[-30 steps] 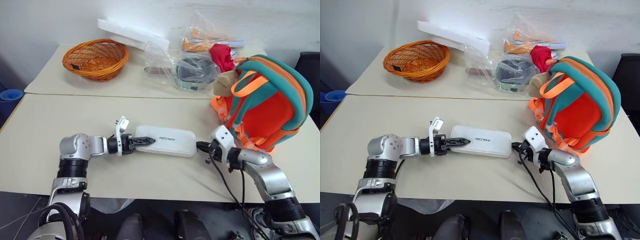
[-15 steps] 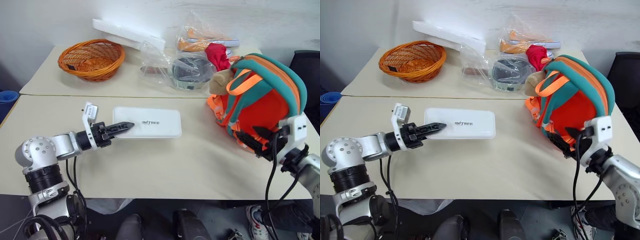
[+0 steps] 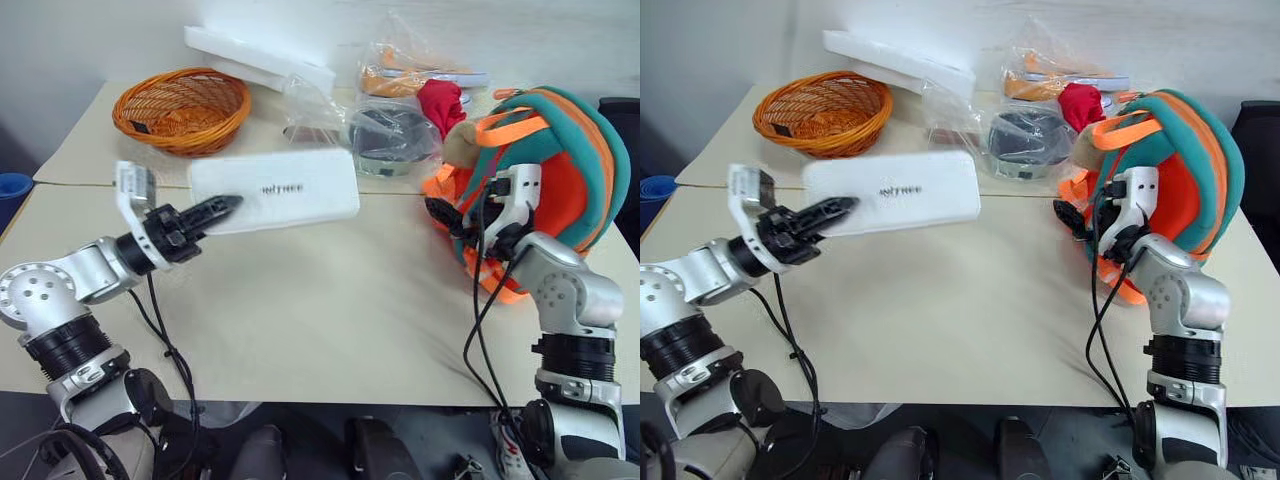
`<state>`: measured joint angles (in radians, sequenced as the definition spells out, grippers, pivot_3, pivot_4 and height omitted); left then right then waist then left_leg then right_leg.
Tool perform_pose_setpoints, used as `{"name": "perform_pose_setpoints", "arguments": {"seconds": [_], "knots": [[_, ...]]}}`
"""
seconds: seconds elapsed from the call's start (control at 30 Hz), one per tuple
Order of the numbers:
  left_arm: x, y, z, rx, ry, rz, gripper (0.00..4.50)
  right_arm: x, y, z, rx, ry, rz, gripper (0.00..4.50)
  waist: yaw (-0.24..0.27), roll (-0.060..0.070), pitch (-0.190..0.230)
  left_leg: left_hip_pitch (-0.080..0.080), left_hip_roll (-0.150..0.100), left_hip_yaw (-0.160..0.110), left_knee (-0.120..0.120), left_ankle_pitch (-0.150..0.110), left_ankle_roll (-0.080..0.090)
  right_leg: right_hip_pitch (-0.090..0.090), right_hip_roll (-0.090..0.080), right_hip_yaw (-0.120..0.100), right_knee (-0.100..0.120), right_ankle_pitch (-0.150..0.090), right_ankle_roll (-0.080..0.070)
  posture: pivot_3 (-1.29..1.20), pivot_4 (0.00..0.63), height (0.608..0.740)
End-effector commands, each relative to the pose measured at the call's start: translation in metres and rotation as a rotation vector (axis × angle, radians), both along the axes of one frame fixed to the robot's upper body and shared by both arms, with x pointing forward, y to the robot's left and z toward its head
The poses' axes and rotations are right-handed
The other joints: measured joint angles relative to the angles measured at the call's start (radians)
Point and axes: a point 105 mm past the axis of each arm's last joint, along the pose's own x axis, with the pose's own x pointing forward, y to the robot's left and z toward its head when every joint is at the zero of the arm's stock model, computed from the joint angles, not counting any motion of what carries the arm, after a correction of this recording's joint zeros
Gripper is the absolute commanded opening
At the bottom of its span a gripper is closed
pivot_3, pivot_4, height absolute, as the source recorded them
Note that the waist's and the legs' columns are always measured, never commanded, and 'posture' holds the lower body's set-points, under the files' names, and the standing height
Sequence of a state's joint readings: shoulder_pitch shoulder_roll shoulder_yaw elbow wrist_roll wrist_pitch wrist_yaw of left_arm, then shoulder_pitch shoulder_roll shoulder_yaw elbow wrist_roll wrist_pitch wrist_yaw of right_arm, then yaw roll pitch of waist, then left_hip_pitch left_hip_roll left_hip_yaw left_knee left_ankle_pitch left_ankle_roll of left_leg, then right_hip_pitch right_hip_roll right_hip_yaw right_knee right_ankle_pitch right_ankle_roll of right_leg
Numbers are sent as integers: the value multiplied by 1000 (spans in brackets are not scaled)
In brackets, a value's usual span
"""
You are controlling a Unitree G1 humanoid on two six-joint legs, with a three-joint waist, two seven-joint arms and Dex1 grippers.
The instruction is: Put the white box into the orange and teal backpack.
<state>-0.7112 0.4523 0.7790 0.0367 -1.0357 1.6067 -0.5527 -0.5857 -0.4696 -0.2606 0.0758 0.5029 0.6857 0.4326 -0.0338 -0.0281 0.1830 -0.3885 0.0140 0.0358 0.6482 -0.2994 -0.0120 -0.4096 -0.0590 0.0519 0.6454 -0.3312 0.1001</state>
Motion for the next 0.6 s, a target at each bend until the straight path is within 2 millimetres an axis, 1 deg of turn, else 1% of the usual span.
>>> {"name": "perform_pose_setpoints", "arguments": {"seconds": [0.03,0.13,0.23,0.3,0.33,0.37,0.43,0.47,0.53,0.6], "knots": [[-4,6,19,24,-91,35,1406,-1,8,15,-12,-80,74,2878,1,0,0,-5,0,1,1,0,0,-4,0,-1,1,0,0,0,150,740],[4,13,26,30,-108,89,1406,-5,8,18,-38,-96,115,1871,1,0,0,-5,0,1,2,0,0,-4,-2,-5,0,0,0,0,150,740],[7,14,27,38,-112,102,1406,-5,5,21,-53,-104,125,793,2,0,0,-6,0,1,3,0,0,-4,-2,-7,0,0,0,0,150,740],[9,13,26,47,-117,104,1406,-8,8,23,-56,-110,155,254,2,0,0,-5,0,1,3,0,0,-4,-2,-7,0,0,0,0,150,740],[11,11,26,59,-134,111,1406,-16,16,24,-43,-96,240,57,2,0,0,-5,0,1,3,0,0,-4,-2,-7,0,0,0,0,150,740],[13,9,28,67,-154,126,1406,-28,26,26,-36,-90,344,43,3,1,1,-5,0,1,3,0,0,-4,-2,-7,0,0,0,0,150,740],[18,8,33,86,-205,160,1406,-49,40,30,-24,-78,503,43,4,1,1,-5,0,0,3,0,0,-4,-2,-7,0,0,0,0,150,740],[20,8,35,96,-230,175,1406,-56,44,32,-20,-74,550,43,5,1,1,-5,0,0,2,0,0,-4,-2,-7,0,0,0,0,150,740],[26,3,48,99,-306,206,1406,-79,52,43,0,-70,669,43,5,1,1,-5,0,0,2,0,0,-4,-2,-8,0,0,0,0,150,740],[26,-4,61,107,-385,212,1406,-93,54,49,1,-52,716,43,4,1,1,-6,0,0,2,0,0,-4,-2,-9,0,0,0,0,150,740]]}}
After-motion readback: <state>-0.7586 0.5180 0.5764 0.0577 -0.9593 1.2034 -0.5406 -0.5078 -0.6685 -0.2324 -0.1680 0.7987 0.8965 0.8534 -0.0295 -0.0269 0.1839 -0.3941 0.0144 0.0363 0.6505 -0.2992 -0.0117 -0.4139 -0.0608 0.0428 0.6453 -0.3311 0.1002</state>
